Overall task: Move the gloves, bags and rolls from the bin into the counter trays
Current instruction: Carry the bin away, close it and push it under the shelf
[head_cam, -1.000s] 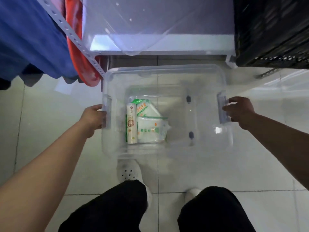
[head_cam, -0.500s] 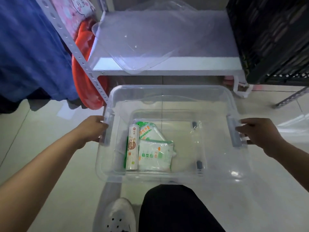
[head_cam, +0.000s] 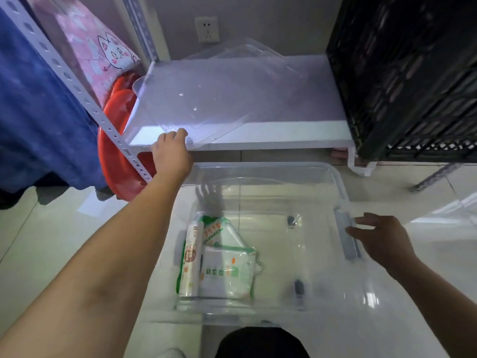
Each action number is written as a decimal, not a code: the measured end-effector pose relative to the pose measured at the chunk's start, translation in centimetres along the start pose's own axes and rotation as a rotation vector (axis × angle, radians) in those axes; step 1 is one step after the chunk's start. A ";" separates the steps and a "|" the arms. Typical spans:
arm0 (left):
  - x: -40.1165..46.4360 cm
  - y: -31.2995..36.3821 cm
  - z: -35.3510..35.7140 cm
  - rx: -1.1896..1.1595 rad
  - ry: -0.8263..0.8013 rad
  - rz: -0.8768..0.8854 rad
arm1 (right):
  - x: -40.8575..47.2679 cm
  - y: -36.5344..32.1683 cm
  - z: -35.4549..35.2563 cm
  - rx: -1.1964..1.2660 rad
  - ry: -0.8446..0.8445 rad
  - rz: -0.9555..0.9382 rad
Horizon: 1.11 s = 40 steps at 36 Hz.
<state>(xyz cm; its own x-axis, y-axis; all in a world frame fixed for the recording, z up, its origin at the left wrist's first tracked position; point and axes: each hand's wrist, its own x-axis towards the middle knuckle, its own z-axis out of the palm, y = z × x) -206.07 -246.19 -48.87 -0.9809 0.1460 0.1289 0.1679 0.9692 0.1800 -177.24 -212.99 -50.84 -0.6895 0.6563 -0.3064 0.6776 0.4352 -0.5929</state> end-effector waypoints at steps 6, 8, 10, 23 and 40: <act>-2.2 -0.2 -0.2 0.118 0.056 0.067 | 0.0 0.2 0.1 -0.020 -0.010 0.020; -3.2 -0.5 -1.2 0.145 0.050 0.146 | -0.2 -0.1 0.1 -0.008 -0.022 0.031; -4.2 -0.6 -2.4 0.152 0.051 0.201 | -0.5 -0.3 0.1 -0.030 -0.003 0.042; -10.0 0.1 -16.7 -0.357 0.608 0.484 | -2.6 -7.3 -0.9 0.294 0.060 -0.285; -10.7 -4.6 -26.4 -0.909 0.842 0.185 | -3.9 -15.6 -6.7 0.777 0.353 -0.710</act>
<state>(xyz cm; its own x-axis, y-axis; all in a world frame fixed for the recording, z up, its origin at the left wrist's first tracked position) -193.74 -257.41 -25.31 -0.6242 -0.2316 0.7462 0.6321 0.4116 0.6565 -183.35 -218.19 -35.39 -0.6620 0.6039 0.4439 -0.2721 0.3582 -0.8931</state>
